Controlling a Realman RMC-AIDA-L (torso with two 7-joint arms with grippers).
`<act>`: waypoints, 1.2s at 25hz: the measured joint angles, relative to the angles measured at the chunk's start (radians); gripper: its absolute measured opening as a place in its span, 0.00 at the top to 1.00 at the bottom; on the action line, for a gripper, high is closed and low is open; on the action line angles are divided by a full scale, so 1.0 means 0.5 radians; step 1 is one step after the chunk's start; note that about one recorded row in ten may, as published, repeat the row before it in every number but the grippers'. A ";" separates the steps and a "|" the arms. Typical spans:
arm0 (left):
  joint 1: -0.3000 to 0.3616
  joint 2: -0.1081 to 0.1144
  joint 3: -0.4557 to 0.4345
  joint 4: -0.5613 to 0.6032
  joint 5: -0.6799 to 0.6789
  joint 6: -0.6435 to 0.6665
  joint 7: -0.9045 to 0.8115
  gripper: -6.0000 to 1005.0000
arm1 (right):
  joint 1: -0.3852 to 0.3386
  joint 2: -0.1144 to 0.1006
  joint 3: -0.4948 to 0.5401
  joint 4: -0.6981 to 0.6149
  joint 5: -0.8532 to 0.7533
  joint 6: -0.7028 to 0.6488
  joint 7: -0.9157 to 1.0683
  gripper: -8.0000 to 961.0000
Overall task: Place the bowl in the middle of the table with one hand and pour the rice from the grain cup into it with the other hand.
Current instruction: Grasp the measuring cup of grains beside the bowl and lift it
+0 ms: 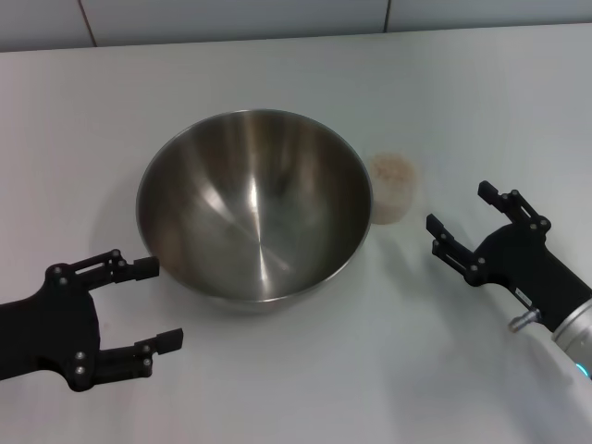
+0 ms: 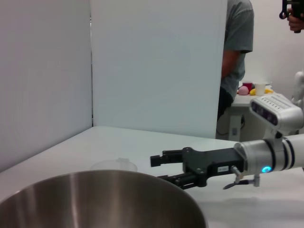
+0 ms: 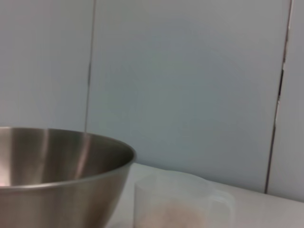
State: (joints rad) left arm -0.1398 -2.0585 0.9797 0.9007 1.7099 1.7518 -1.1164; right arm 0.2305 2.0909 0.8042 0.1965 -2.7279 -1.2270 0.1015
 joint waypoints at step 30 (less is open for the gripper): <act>-0.039 0.000 -0.014 -0.025 0.057 -0.020 0.009 0.20 | 0.140 0.000 0.055 0.064 0.153 0.205 0.003 0.16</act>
State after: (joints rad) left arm -0.1592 -2.0587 0.9725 0.8883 1.7385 1.7420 -1.1121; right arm 0.3005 2.0908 0.8319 0.2285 -2.6515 -1.1246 0.1028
